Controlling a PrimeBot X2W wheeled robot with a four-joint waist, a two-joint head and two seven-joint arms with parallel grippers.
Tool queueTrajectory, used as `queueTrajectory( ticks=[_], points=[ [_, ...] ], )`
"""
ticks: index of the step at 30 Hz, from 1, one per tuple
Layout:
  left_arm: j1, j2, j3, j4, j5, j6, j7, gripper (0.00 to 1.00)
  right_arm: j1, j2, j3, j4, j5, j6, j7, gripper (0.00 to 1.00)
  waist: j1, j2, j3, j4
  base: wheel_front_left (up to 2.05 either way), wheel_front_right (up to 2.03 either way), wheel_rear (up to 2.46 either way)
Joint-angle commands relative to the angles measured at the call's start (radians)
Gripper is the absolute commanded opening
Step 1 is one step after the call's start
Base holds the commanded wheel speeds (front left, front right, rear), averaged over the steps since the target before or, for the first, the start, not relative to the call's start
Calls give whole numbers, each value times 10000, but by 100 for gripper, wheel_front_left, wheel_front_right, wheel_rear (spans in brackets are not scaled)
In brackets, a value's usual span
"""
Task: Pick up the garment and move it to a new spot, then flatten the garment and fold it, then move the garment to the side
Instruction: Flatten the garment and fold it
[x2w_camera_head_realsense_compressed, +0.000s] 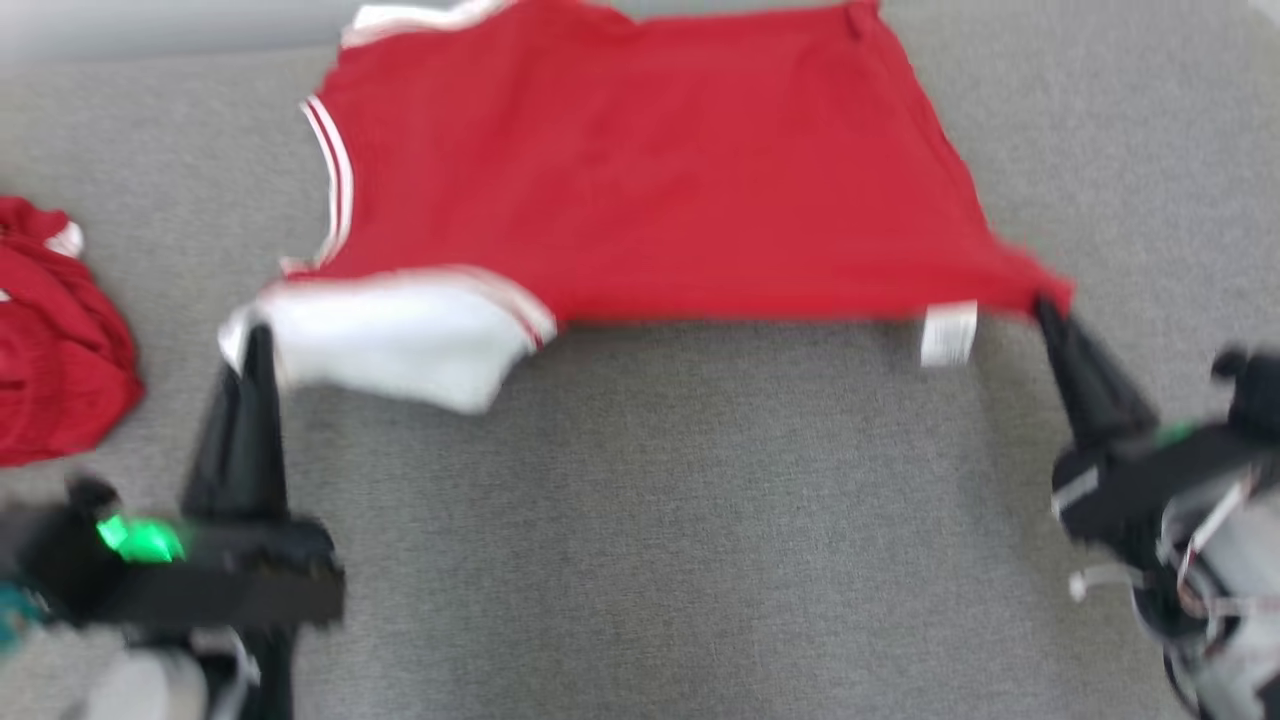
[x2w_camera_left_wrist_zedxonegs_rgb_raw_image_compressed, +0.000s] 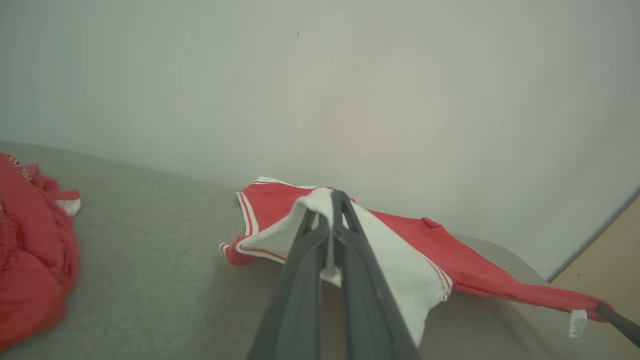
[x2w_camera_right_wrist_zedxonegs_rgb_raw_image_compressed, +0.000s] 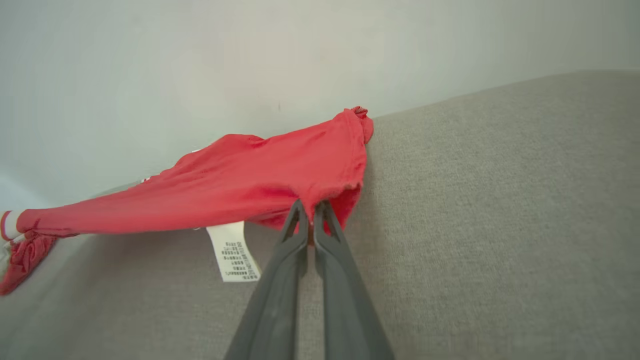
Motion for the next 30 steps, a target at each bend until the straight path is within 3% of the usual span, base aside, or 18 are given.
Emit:
queueTrajectory(
  ticks=[1,8,14,23,30],
  points=[
    [611,-241,134,-25,153,-119,-14,0,635,-54,-149,-100,-70,-24,-8,0,3,2,-355,206,0,0,0],
    [2478,-1398,447,553,531,-665,-13,0,3023,297,-715,-192,-574,-24,-50,0,3,2,-930,557,0,0,0],
    [3483,-2021,736,845,819,-1073,-14,0,4470,564,-1261,-344,-1132,-24,-70,0,3,2,-1419,744,0,0,0],
    [4796,-2383,712,867,1144,-1447,-15,0,6618,642,-2985,-888,-2291,-24,388,0,3,2,-1828,838,0,0,0],
    [4982,-2485,485,567,1008,-1531,-14,0,7224,1308,-3896,-1825,-2655,-24,1226,0,3,2,-1707,742,0,0,0]
  ],
)
